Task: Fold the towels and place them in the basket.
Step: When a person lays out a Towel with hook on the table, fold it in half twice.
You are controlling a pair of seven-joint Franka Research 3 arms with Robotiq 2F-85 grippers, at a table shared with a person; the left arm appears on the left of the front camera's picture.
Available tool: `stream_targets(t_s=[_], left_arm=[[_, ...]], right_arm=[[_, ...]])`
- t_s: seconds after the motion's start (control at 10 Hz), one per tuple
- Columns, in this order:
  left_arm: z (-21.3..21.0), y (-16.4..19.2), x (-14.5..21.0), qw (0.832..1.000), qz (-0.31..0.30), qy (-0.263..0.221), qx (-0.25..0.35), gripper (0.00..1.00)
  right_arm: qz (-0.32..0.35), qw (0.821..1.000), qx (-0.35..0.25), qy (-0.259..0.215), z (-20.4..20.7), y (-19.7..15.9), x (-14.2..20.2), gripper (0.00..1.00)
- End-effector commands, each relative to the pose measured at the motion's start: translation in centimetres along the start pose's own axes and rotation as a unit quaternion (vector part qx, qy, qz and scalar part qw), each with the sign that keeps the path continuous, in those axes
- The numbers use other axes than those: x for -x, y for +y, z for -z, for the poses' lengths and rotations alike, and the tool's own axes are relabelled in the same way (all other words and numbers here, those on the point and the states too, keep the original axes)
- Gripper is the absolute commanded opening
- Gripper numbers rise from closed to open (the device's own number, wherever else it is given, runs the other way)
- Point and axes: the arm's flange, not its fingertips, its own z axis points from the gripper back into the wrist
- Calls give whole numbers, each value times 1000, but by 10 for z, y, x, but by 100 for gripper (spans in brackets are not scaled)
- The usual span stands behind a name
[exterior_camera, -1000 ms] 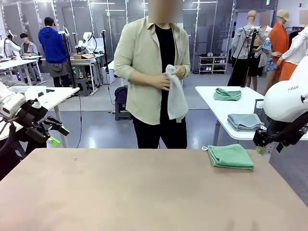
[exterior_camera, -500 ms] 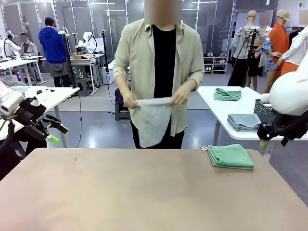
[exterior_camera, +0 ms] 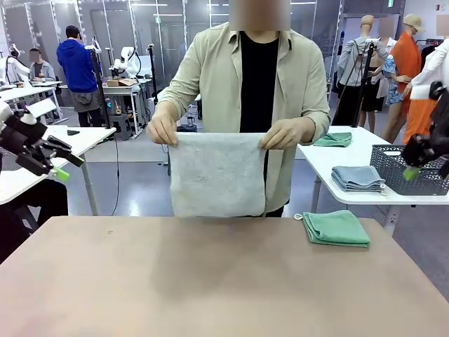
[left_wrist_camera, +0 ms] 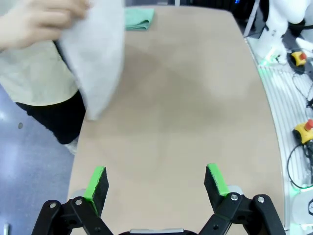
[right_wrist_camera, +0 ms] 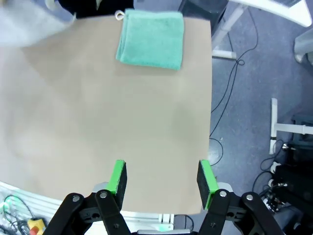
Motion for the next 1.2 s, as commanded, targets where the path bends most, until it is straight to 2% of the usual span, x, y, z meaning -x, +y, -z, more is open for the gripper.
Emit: stream_targets(t_s=[0.0, 0.3, 0.6, 0.7, 1.1], left_arm=[[-25, -9, -10, 1000, 0, -1, 3, 100], [-47, -13, -8, 1000, 7, -16, -7, 100], [-54, -17, -6, 1000, 8, -21, -12, 100], [-49, -13, -5, 1000, 2, -9, -17, 100], [-49, -13, -5, 1000, 2, -9, -17, 100]], right_arm=[[-21, 1000, -17, -9, -29, -2, 11, 73], [-34, 999, -34, -22, -59, -5, 26, 73], [-42, 998, -50, -22, -62, -1, 31, 73], [-25, 999, -23, -27, -66, -1, 27, 73], [-25, 999, -23, -27, -66, -1, 27, 73]])
